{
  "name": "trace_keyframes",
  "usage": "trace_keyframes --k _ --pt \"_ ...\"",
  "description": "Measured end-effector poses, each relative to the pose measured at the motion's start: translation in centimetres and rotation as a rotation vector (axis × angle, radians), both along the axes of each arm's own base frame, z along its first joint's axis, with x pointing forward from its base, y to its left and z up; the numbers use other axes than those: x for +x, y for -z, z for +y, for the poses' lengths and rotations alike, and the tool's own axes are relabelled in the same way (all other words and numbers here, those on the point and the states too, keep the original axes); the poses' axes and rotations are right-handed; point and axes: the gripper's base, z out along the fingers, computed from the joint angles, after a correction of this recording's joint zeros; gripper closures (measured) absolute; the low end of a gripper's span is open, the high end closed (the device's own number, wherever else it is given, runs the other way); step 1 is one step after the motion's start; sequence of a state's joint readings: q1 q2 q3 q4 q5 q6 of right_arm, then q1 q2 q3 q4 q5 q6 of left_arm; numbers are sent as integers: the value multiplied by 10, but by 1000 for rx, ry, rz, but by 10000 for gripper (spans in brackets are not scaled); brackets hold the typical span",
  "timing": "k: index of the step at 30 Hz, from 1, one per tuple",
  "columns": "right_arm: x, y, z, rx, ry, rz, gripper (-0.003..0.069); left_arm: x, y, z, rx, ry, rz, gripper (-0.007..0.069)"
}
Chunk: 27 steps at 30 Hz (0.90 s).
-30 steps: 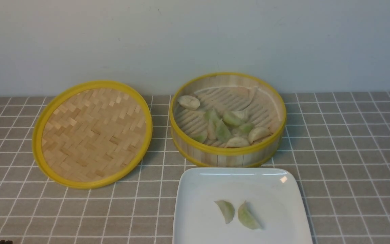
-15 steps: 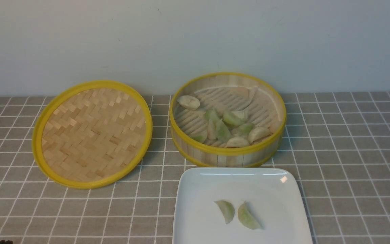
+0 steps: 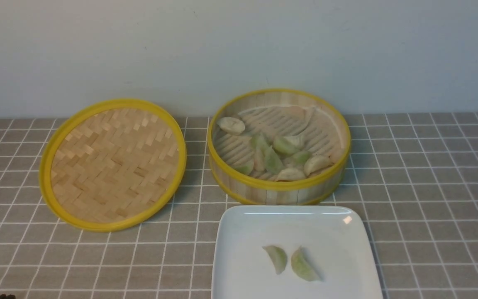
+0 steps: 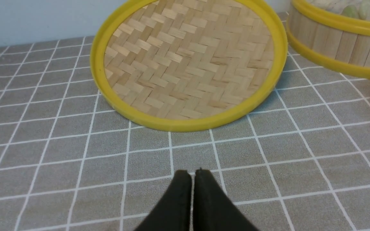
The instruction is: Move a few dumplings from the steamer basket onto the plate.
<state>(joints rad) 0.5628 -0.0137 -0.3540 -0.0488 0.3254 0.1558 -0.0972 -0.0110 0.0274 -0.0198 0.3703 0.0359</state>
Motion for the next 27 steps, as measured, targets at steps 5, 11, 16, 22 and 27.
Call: trace_keyframes --k 5,11,16,22,27 --pt "12 24 -1 -42 219 70 672 0 0 0 0 0 0 629" --pt "32 90 -9 -118 497 273 672 0 0 0 0 0 0 629" --pt "36 126 -12 -150 556 402 672 0 0 0 0 0 1 629" --pt "36 126 -12 -150 557 404 672 0 0 0 0 0 1 629" --pt "36 126 -12 -150 557 404 672 0 0 0 0 0 1 629"
